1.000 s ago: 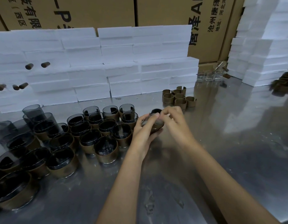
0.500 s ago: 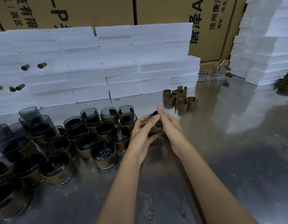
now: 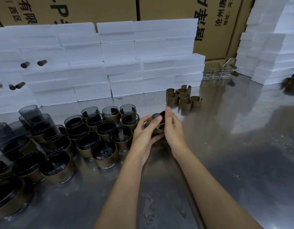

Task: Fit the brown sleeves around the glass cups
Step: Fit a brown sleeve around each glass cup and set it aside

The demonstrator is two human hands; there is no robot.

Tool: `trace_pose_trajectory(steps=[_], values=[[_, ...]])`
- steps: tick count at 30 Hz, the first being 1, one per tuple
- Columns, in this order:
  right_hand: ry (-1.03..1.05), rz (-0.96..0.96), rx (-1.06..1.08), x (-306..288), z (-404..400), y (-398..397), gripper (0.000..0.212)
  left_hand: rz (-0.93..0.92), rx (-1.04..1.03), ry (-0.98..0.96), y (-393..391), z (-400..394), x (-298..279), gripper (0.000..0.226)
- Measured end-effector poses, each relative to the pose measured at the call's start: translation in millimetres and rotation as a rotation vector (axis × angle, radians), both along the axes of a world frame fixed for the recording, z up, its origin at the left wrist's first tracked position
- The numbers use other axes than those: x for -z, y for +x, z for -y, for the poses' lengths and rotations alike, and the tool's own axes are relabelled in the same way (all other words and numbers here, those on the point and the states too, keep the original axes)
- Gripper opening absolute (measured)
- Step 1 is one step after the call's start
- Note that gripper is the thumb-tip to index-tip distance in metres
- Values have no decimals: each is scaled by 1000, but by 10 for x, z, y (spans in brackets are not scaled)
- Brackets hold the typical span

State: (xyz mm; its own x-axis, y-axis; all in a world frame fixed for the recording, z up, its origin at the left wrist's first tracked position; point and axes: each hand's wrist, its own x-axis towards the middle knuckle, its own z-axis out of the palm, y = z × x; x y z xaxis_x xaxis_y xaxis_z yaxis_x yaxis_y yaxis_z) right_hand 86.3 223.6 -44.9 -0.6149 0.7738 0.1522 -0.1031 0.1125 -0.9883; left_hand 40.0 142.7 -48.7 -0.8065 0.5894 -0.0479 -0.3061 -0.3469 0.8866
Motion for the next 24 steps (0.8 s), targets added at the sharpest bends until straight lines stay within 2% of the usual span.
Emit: trace_pose_trajectory(steps=[5, 7, 11, 14, 18, 19, 21, 22, 24], values=[[59, -16, 27, 98, -28, -31, 39, -34, 4, -31, 0, -16, -8, 31], [-9, 39, -9, 83, -54, -48, 35, -12, 25, -17, -3, -8, -12, 34], [-291, 120, -92, -31, -132, -18, 38, 16, 16, -9, -7, -23, -19, 40], [-354, 115, -92, -72, -165, 29, 36, 4, 28, -48, -6, -13, -37, 34], [-418, 66, -54, -114, -91, 57, 24, 53, 100, -6, 33, -5, -77, 21], [-438, 54, -44, -129, -60, 61, 20, 87, 108, -6, 41, -12, -100, 26], [-471, 28, -62, -147, -7, 72, 17, 170, 79, -3, 38, -9, -128, 44], [-483, 14, -89, -147, 10, 77, 19, 204, 33, 15, 27, 1, -127, 45], [-500, -31, -135, -142, 44, 90, 14, 238, -70, 20, 10, 27, -100, 32]])
